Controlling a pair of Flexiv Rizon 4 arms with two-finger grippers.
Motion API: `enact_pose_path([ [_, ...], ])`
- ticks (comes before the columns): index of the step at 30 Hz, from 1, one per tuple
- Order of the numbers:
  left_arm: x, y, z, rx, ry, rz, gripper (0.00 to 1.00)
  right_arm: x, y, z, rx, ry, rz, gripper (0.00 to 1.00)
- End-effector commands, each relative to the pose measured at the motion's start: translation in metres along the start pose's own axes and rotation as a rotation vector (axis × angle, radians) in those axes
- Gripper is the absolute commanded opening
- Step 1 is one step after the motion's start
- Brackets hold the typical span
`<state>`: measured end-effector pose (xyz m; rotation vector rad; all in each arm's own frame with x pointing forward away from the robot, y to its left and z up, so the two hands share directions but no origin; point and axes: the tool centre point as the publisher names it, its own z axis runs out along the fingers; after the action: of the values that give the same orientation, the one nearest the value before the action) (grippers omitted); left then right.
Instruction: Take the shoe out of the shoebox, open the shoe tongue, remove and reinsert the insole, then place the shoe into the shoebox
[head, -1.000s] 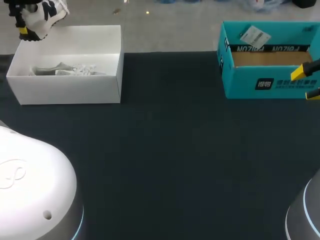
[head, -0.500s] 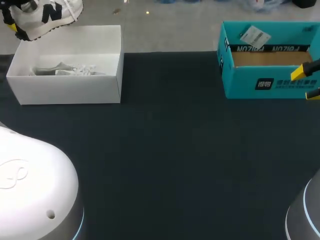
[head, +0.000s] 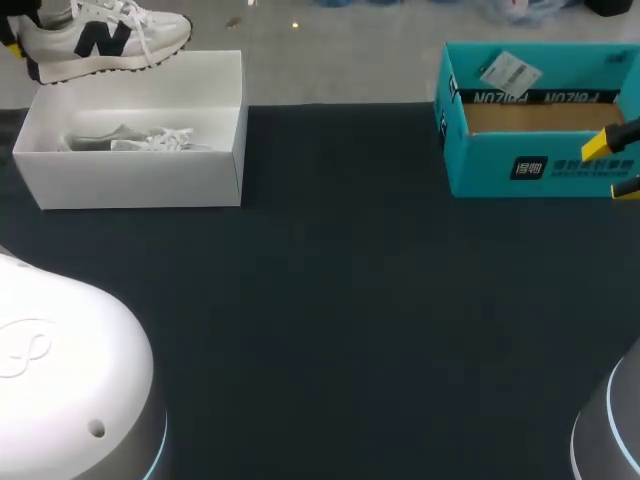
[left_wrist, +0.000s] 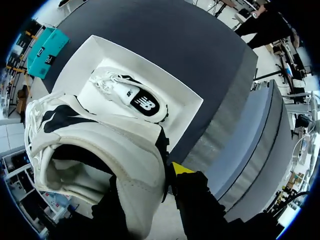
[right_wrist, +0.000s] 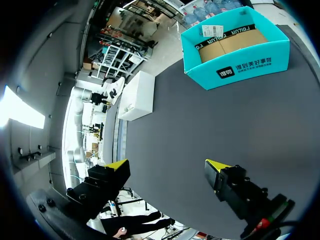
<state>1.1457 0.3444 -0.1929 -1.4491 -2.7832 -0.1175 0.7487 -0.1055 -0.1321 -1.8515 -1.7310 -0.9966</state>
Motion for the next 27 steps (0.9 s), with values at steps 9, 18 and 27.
enact_pose_path([
  [9,0.003,-0.003,0.0,-0.129,-0.045,0.472,0.0,0.0,0.0,0.001,0.001,-0.003,0.002,1.0],
  [18,-0.013,0.001,0.014,-0.211,-0.03,0.289,0.0,0.0,0.0,0.001,0.001,-0.003,0.002,1.0],
  [27,-0.033,0.007,0.026,-0.132,-0.08,0.304,0.0,0.0,0.0,0.001,0.001,-0.003,0.002,1.0],
])
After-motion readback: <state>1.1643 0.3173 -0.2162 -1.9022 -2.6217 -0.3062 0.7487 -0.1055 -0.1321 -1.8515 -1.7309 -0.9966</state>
